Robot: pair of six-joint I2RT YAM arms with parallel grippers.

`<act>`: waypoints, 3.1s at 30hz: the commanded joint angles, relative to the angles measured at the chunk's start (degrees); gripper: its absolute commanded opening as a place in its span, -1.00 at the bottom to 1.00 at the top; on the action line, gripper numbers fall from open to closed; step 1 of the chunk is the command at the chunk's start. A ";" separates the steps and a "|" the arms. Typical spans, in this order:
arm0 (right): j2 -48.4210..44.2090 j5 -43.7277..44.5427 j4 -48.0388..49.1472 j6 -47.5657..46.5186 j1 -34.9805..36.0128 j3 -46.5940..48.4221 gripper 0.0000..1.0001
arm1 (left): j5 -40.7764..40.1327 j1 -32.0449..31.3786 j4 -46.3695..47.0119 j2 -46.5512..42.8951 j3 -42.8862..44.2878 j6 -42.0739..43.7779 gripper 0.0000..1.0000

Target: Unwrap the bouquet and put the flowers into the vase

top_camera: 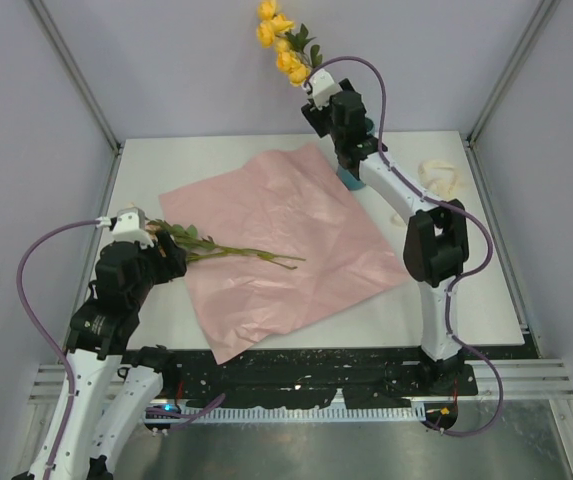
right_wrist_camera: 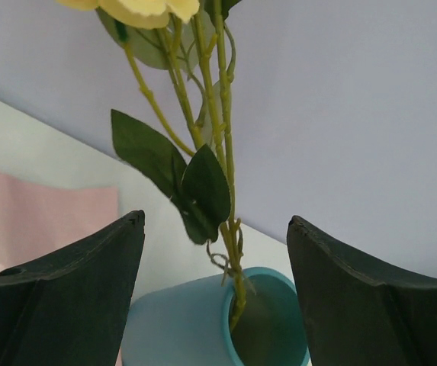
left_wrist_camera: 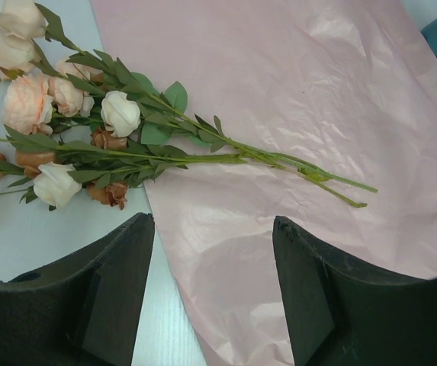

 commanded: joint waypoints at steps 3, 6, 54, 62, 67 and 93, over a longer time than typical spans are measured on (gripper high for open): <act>5.03 8.54 4.22 -6.51 0.93 9.08 0.44 | -1.20 0.43 1.95 1.04 0.26 0.29 0.35; 7.22 8.72 4.93 -6.51 0.84 11.27 0.28 | -1.20 0.34 2.04 0.95 0.17 0.20 0.34; -28.87 -16.59 28.79 26.17 -9.71 -34.16 0.21 | 0.91 0.61 2.74 0.95 0.17 -0.06 0.34; -36.36 -20.65 13.46 37.16 -4.71 -41.70 0.12 | 0.30 0.69 2.83 -0.54 0.08 -0.33 0.34; -35.58 -13.70 9.69 35.85 5.73 -45.41 0.11 | -0.75 0.87 2.39 -2.03 0.44 -0.24 0.34; -3.14 -20.99 0.01 26.62 25.62 -27.48 -0.03 | -4.98 0.87 2.66 -6.08 -0.53 -1.03 0.35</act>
